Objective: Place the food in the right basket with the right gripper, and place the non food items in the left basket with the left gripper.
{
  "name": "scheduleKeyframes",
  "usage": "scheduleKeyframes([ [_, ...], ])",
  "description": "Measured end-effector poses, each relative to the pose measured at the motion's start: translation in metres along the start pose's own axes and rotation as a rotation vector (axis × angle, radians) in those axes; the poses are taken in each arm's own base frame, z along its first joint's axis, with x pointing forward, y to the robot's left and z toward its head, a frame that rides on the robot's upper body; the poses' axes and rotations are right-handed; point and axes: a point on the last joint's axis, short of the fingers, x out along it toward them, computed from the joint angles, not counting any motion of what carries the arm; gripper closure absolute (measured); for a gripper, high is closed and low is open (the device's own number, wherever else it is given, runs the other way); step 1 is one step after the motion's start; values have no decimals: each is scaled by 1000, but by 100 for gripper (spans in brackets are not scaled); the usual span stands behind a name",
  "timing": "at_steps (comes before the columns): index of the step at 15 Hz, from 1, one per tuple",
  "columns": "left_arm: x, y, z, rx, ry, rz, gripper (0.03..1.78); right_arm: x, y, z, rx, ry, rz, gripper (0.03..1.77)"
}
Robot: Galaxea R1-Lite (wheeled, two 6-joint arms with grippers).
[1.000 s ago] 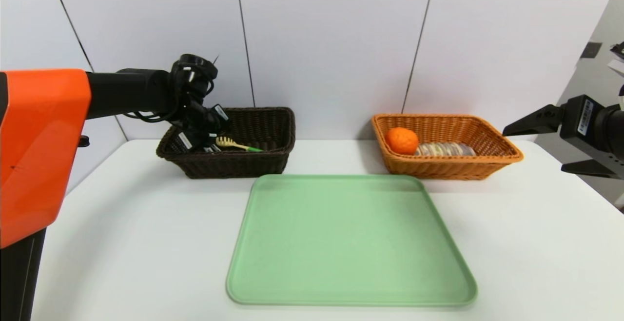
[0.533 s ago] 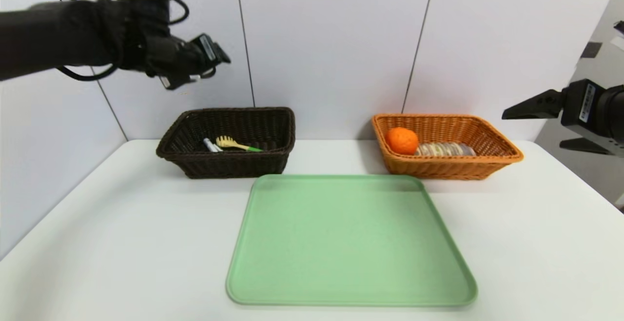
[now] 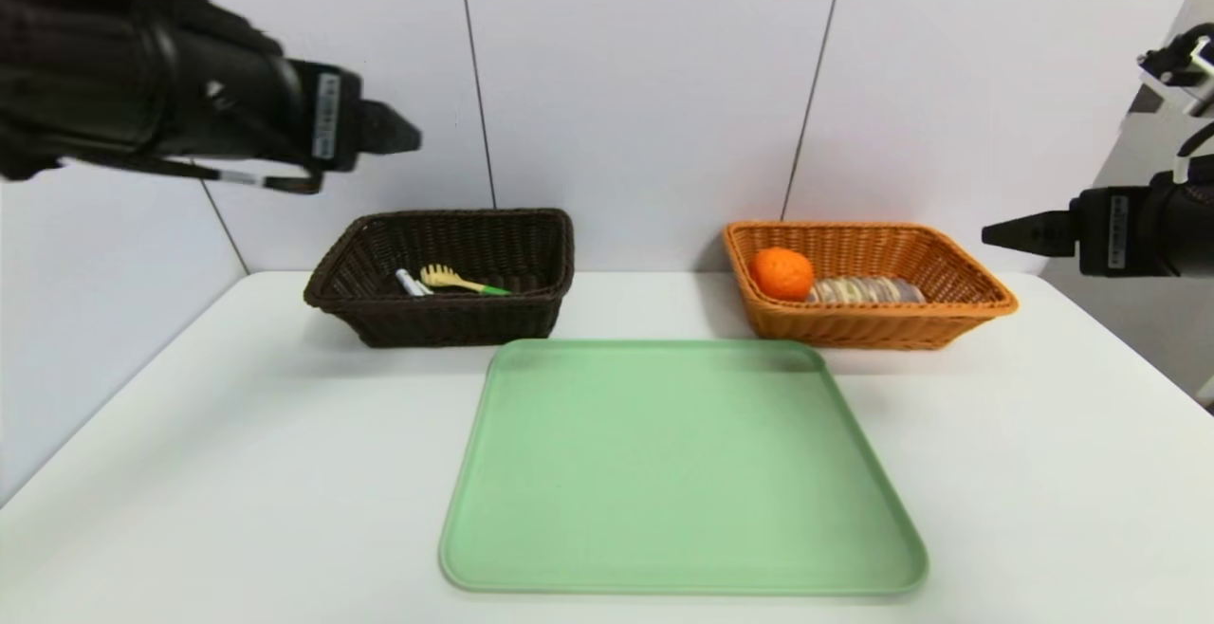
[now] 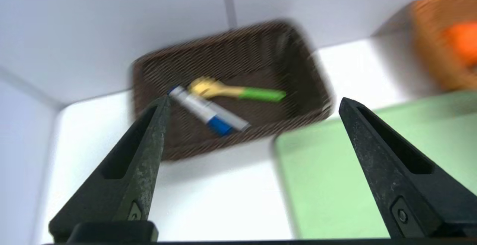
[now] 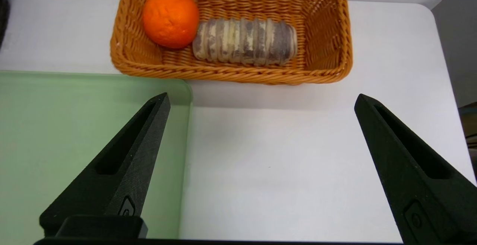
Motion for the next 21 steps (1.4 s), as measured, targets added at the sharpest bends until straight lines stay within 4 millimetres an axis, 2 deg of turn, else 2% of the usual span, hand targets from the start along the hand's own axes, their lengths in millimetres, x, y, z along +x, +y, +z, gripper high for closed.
scheduleKeyframes([
  [2,-27,38,-23,7,38,177,19,-6,-9,-14,22,-16,-35,9],
  [4,-62,70,-52,-26,64,327,17,-19,-17,-36,42,-37,-65,9],
  [6,-98,80,-86,-53,73,404,15,-39,-21,-58,56,-89,-80,9],
  [10,-164,74,-165,-76,28,459,14,-93,-25,-108,82,-221,-91,9],
  [12,-186,68,-202,-78,-21,437,14,-118,-26,-137,90,-300,-91,9],
  [14,-197,61,-233,-75,-69,363,13,-139,-27,-165,90,-386,-89,9],
  [18,-210,49,-280,-29,-186,221,12,-165,-26,-216,-10,-559,-79,9],
  [19,-210,47,-289,0,-220,199,12,-169,-25,-227,-53,-605,-80,9],
  [21,-209,46,-292,30,-334,174,12,-169,-24,-241,-135,-690,-101,9],
])
